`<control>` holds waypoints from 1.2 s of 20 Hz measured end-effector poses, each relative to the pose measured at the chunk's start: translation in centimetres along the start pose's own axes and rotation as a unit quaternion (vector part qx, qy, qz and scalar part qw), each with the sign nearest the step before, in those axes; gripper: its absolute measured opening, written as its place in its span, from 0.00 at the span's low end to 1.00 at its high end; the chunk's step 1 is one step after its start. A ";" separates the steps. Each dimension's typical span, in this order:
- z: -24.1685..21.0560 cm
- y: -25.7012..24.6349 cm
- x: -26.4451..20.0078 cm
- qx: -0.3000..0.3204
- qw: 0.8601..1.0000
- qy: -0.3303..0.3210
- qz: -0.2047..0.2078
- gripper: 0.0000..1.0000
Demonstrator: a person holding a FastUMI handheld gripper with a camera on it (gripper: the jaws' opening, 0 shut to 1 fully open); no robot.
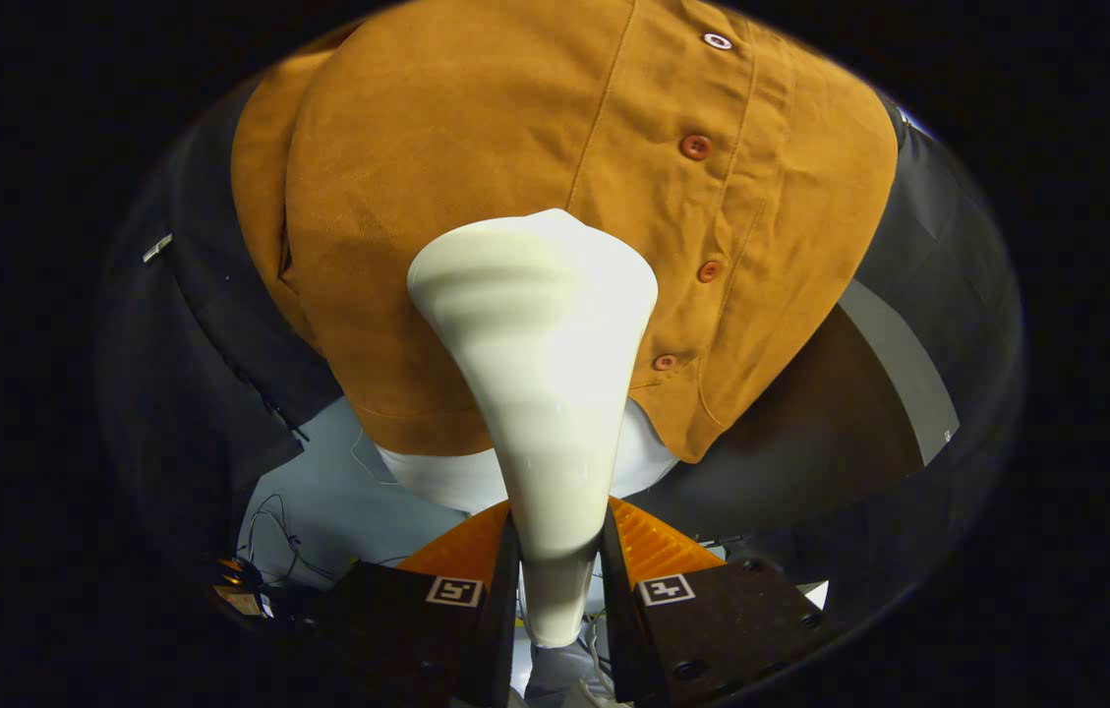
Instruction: Iron the clothes twice with a garment steamer, once on the left side and once on the right side.
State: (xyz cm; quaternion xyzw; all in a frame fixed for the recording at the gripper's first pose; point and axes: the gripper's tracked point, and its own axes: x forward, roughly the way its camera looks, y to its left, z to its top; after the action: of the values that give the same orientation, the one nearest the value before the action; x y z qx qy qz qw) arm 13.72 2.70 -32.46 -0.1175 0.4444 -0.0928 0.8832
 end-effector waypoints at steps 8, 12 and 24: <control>6.7 -5.8 -5.8 0.052 0.995 -0.086 -0.023 0.43; 10.3 -9.7 -8.4 0.075 0.986 -0.145 -0.045 0.43; 17.6 -17.9 -16.7 0.109 0.949 -0.287 -0.075 0.42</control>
State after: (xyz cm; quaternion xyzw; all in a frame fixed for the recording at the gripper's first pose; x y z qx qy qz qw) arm 17.07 -7.76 -4.36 -0.0750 0.1493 -0.1696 0.9713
